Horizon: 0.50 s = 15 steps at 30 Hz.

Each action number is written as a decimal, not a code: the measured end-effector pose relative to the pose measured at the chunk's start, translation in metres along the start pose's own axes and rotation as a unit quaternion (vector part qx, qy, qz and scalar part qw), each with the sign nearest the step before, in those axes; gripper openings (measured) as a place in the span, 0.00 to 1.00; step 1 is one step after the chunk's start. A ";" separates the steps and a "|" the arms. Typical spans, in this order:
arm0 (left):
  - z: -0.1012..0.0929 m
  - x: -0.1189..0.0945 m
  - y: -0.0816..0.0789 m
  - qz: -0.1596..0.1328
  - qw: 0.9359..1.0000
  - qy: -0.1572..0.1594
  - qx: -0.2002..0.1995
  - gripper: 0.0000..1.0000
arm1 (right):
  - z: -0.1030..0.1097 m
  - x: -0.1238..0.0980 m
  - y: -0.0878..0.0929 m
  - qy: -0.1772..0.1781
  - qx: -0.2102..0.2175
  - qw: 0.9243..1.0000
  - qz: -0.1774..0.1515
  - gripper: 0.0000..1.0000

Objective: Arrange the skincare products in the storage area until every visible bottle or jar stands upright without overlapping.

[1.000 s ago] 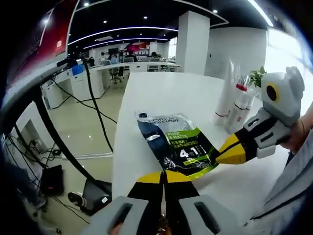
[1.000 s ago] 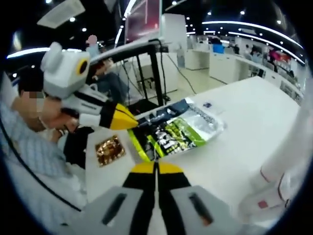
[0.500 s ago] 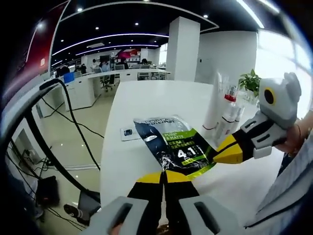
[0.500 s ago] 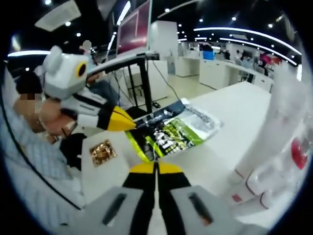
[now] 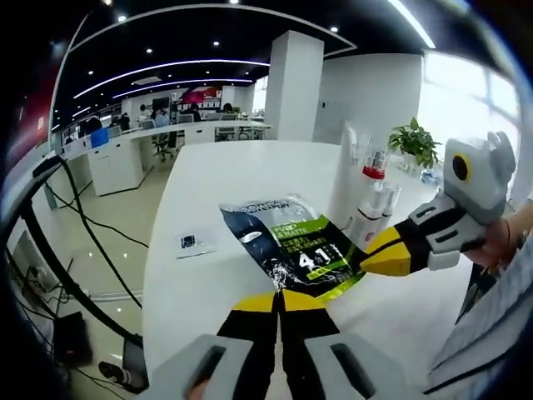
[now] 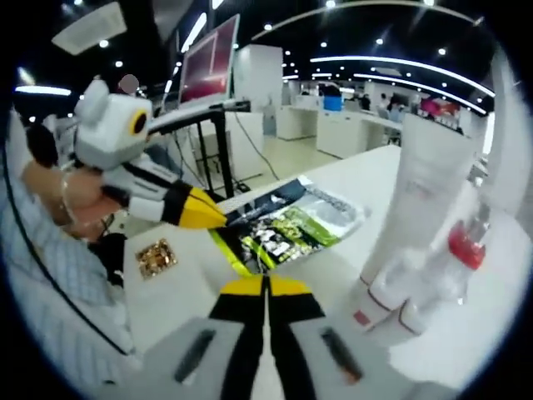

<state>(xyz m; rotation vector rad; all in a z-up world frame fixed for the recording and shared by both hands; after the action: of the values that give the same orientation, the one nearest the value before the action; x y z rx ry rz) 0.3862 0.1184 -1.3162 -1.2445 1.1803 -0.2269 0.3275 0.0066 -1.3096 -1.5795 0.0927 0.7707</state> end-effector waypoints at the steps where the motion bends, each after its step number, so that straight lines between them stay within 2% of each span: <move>1: -0.002 0.001 -0.001 0.001 1.000 0.003 0.001 0.00 | -0.001 -0.001 0.001 0.004 -0.001 1.000 0.000 0.00; 8: -0.011 0.008 -0.006 0.000 1.000 0.017 0.004 0.00 | -0.009 -0.007 0.005 0.023 0.002 1.000 -0.003 0.00; 15: -0.011 0.018 -0.003 0.013 1.000 0.016 0.001 0.00 | -0.016 -0.004 0.006 0.033 -0.005 0.999 -0.002 0.00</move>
<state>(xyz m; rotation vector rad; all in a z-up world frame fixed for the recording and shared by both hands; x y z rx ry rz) 0.3864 0.0976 -1.3230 -1.2256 1.2229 -0.2292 0.3283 -0.0109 -1.3133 -1.6133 0.1344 0.7177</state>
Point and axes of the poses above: the point that each gripper's makers call its tool centre point, and the gripper's own axes: x roughly forward along the fingers, z roughly to its left, y roughly out of its underside, the point moved 4 cm from there along -x, roughly backward along the fingers, and after that the axes turned 2 degrees about -y, right-handed, at the moved point
